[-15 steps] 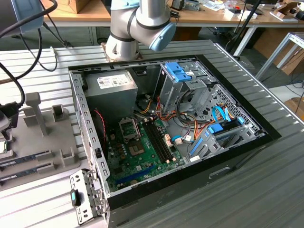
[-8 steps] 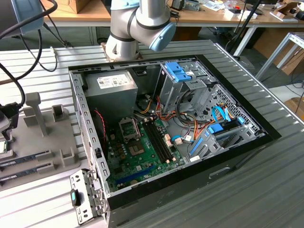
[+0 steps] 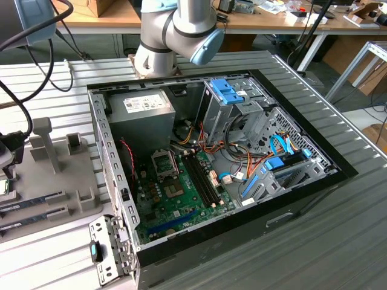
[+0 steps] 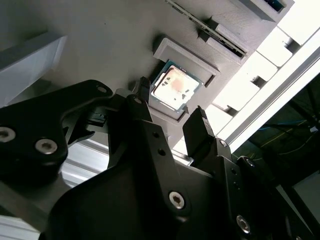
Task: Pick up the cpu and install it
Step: 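Pick up the cpu and move it towards the insertion slot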
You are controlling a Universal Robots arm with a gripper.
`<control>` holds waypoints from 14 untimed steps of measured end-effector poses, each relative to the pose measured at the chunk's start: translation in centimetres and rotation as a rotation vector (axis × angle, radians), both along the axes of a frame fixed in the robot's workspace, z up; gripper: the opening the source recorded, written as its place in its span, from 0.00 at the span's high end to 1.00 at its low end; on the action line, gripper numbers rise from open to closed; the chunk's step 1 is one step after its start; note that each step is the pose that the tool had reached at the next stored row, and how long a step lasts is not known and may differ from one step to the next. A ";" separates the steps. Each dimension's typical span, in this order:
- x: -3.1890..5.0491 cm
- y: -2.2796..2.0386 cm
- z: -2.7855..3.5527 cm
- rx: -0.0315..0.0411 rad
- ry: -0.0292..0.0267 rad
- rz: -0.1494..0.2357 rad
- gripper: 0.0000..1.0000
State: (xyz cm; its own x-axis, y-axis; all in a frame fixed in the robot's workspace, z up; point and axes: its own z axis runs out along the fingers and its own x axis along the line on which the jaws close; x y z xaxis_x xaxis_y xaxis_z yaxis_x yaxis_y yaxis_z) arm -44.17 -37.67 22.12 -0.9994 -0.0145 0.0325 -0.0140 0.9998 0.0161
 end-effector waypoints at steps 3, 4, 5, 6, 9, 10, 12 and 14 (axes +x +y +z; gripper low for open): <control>0.00 0.00 -0.05 -0.0001 0.0000 0.000 0.46; 0.00 0.00 -0.07 0.0000 0.0000 0.000 0.46; 0.00 0.00 -0.10 0.0000 0.0000 0.000 0.46; 0.00 0.00 -0.12 0.0000 0.0000 0.000 0.46; 0.00 0.00 -0.18 -0.0002 0.0000 0.000 0.46; 0.00 0.00 -0.21 -0.0004 0.0000 0.000 0.46; 0.00 0.00 -0.28 -0.0004 -0.0001 0.000 0.46; -0.01 0.00 -0.34 -0.0006 0.0000 0.000 0.46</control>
State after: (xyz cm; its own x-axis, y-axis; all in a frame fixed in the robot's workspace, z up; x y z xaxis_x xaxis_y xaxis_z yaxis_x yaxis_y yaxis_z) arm -44.18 -37.67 21.78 -0.9994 -0.0145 0.0325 -0.0140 0.9998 0.0154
